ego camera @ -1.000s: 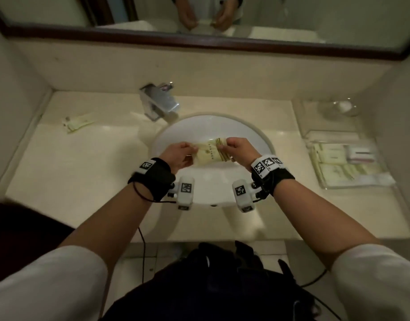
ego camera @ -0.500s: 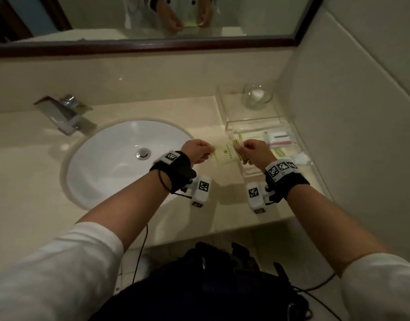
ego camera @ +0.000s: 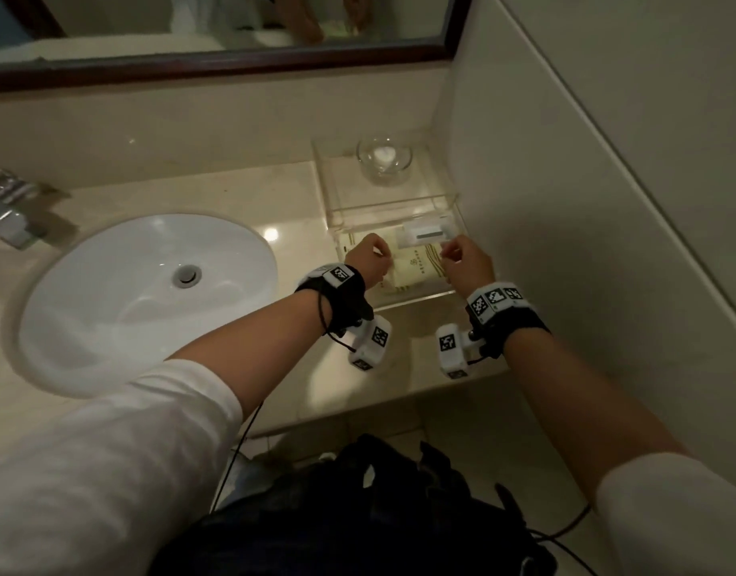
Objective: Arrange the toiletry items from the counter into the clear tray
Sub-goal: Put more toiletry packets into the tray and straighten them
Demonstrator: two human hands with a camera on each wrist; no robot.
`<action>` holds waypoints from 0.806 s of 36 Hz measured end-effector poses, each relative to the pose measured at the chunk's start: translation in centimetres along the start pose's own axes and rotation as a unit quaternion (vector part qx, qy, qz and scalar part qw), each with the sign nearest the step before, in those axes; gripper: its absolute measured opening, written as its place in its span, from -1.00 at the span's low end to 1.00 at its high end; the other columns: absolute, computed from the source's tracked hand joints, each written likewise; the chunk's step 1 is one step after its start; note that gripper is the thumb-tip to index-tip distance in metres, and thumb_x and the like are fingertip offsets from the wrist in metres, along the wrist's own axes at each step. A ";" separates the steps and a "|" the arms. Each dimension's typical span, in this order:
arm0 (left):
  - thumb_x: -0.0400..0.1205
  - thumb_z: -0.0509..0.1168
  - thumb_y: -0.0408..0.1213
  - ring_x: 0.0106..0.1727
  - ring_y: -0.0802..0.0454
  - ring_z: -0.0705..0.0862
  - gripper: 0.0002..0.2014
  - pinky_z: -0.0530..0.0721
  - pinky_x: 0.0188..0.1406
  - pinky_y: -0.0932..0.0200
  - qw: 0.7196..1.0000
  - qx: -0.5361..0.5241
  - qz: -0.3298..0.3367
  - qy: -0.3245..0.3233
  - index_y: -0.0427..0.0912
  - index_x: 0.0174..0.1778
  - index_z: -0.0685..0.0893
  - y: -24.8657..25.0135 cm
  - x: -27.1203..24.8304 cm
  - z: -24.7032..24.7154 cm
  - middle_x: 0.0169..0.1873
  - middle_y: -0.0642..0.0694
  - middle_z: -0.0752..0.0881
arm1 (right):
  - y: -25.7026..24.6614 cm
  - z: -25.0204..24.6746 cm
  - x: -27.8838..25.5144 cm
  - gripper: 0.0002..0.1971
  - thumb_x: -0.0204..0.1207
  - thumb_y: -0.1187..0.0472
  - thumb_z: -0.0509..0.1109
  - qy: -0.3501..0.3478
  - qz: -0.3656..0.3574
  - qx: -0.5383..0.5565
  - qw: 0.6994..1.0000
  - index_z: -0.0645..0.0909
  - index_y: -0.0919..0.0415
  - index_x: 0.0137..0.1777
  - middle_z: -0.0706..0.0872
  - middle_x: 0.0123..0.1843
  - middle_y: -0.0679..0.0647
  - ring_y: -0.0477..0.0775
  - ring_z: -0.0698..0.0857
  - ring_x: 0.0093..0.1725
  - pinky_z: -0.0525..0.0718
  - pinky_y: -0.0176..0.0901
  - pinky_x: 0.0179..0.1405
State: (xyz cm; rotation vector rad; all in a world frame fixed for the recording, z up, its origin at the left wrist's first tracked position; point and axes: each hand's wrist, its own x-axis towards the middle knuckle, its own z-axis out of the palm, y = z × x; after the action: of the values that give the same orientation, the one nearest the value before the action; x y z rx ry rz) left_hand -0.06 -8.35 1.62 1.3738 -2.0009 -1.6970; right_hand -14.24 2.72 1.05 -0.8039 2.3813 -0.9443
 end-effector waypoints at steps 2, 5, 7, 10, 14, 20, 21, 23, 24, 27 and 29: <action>0.61 0.32 -0.24 -0.13 -0.05 0.63 -0.88 0.68 -0.04 0.00 0.999 0.041 0.004 -0.015 -0.05 -0.23 0.54 0.6 0.3 0.8 -0.15 -0.13 0.67 | 0.2 -0.2 0.4 -0.87 0.54 0.32 0.27 0.017 0.002 -0.035 0.999 0.55 0.07 -0.15 0.72 0.03 0.15 0.19 0.73 -0.03 0.75 0.10 0.00; 0.64 0.28 -0.15 0.02 -0.04 0.63 -0.76 0.55 0.01 0.13 0.992 0.121 0.022 -0.038 -0.23 0.10 0.64 1.1 0.7 1.8 0.04 -0.14 0.69 | 0.6 -0.3 1.2 -0.87 0.53 0.34 0.26 0.035 0.002 -0.087 0.996 0.60 0.13 -0.07 0.72 0.06 0.17 0.21 0.71 0.01 0.72 0.10 0.05; 0.65 0.27 -0.18 0.16 -0.10 0.65 -0.73 0.52 0.05 0.14 0.986 0.154 0.034 -0.051 -0.26 0.17 0.66 1.6 1.0 2.4 0.14 -0.18 0.70 | 1.0 -0.4 1.7 -0.86 0.53 0.35 0.25 0.039 -0.003 -0.127 0.991 0.61 0.18 -0.03 0.69 0.11 0.20 0.22 0.68 0.06 0.69 0.06 0.09; 0.66 0.26 -0.21 0.26 -0.12 0.62 -0.72 0.51 0.13 0.17 0.979 0.185 0.041 -0.068 -0.24 0.24 0.66 1.9 1.2 3.1 0.23 -0.17 0.68 | 1.4 -0.5 2.3 -0.85 0.55 0.34 0.23 0.030 0.001 -0.171 0.985 0.62 0.24 0.02 0.66 0.15 0.22 0.23 0.67 0.09 0.63 -0.02 0.04; 0.66 0.26 -0.20 0.28 -0.10 0.61 -0.68 0.50 0.14 0.20 0.968 0.230 0.053 -0.087 -0.20 0.30 0.63 1.8 1.9 3.5 0.28 -0.15 0.66 | 1.7 -0.4 2.7 -0.80 0.54 0.29 0.24 0.006 0.012 -0.213 0.977 0.62 0.30 0.09 0.62 0.17 0.23 0.24 0.67 0.08 0.64 -0.02 -0.01; 0.62 0.29 -0.38 0.25 -0.15 0.65 -0.66 0.57 0.21 0.15 0.950 0.286 0.067 -0.110 -0.22 0.33 0.64 1.4 2.6 4.0 0.32 -0.22 0.62 | 2.1 0.1 2.6 -0.70 0.56 0.27 0.24 -0.026 0.034 -0.244 0.969 0.52 0.38 0.25 0.47 0.33 0.29 0.30 0.58 0.23 0.57 0.00 0.17; 0.61 0.30 -0.40 0.24 -0.16 0.65 -0.66 0.57 0.22 0.16 0.947 0.294 0.068 -0.106 -0.23 0.33 0.65 1.3 2.8 4.1 0.33 -0.25 0.60 | 2.2 0.1 2.5 -0.67 0.57 0.26 0.24 -0.032 0.037 -0.248 0.968 0.49 0.40 0.29 0.45 0.35 0.31 0.31 0.54 0.28 0.54 0.00 0.22; 0.60 0.33 -0.38 0.26 -0.18 0.61 -0.66 0.54 0.27 0.17 0.944 0.308 0.074 -0.096 -0.24 0.31 0.66 1.0 3.0 4.5 0.37 -0.28 0.52 | 2.5 0.3 2.4 -0.63 0.59 0.22 0.26 -0.039 0.039 -0.242 0.969 0.44 0.41 0.32 0.44 0.36 0.36 0.34 0.48 0.34 0.51 0.03 0.26; 0.60 0.34 -0.35 0.29 -0.18 0.56 -0.65 0.50 0.30 0.17 0.941 0.316 0.077 -0.092 -0.23 0.32 0.65 0.8 3.1 4.6 0.38 -0.28 0.45 | 2.7 0.4 2.3 -0.62 0.59 0.21 0.26 -0.039 0.038 -0.237 0.970 0.43 0.41 0.33 0.43 0.37 0.38 0.36 0.48 0.34 0.51 0.05 0.26; 0.59 0.36 -0.31 0.35 -0.16 0.47 -0.64 0.41 0.38 0.20 0.937 0.329 0.087 -0.085 -0.24 0.32 0.64 0.1 3.4 5.2 0.40 -0.27 0.33 | 3.0 0.8 2.1 -0.62 0.60 0.18 0.26 -0.037 0.031 -0.240 0.970 0.44 0.41 0.32 0.42 0.36 0.38 0.36 0.49 0.31 0.51 0.07 0.26; 0.58 0.38 -0.31 0.32 -0.14 0.49 -0.64 0.44 0.36 0.22 0.937 0.326 0.092 -0.080 -0.28 0.29 0.65 -0.1 3.6 5.4 0.41 -0.26 0.31 | 2.9 0.9 2.0 -0.63 0.62 0.16 0.26 -0.031 0.020 -0.270 0.962 0.47 0.43 0.30 0.37 0.36 0.33 0.32 0.51 0.28 0.50 0.04 0.33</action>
State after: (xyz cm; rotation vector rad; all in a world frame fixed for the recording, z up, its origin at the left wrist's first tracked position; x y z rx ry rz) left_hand -5.55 -7.21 -1.68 1.1641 -2.8476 -1.1307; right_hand -16.19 2.75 -2.03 -0.9510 2.6176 -0.2365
